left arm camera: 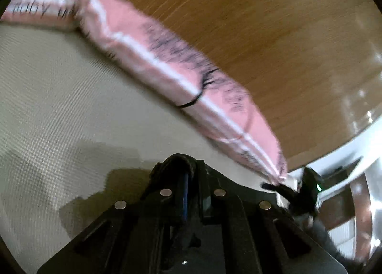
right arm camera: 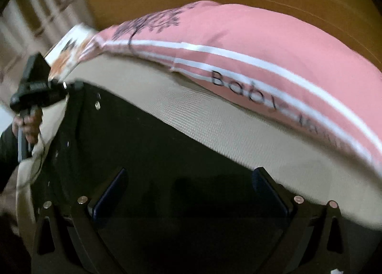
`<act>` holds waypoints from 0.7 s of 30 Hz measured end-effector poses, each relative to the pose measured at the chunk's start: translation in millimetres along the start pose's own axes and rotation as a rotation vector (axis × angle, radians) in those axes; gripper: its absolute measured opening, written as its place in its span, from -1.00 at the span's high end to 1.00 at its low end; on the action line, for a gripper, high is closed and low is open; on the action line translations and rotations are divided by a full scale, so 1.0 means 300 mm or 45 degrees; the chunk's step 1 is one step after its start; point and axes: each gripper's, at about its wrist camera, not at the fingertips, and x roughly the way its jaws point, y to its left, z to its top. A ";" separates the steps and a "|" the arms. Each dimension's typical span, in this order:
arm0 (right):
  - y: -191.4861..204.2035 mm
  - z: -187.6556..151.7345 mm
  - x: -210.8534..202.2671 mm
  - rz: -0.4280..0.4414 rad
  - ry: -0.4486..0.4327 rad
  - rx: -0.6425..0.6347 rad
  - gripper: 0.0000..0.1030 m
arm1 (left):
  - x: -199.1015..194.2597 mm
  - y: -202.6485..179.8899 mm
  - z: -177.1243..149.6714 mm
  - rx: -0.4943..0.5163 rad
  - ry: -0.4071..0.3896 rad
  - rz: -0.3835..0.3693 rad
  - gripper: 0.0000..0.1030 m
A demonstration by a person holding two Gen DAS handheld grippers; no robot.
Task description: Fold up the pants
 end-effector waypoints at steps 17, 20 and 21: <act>-0.061 0.165 0.240 0.509 0.598 -0.410 -0.13 | -0.151 -0.165 -0.073 0.155 -0.112 -0.024 0.89; -0.131 0.122 0.242 0.472 0.637 -0.358 0.12 | -0.144 -0.160 -0.074 0.143 -0.107 0.016 0.89; -0.154 0.104 0.232 0.463 0.637 -0.347 0.20 | -0.142 -0.159 -0.073 0.140 -0.104 0.024 0.89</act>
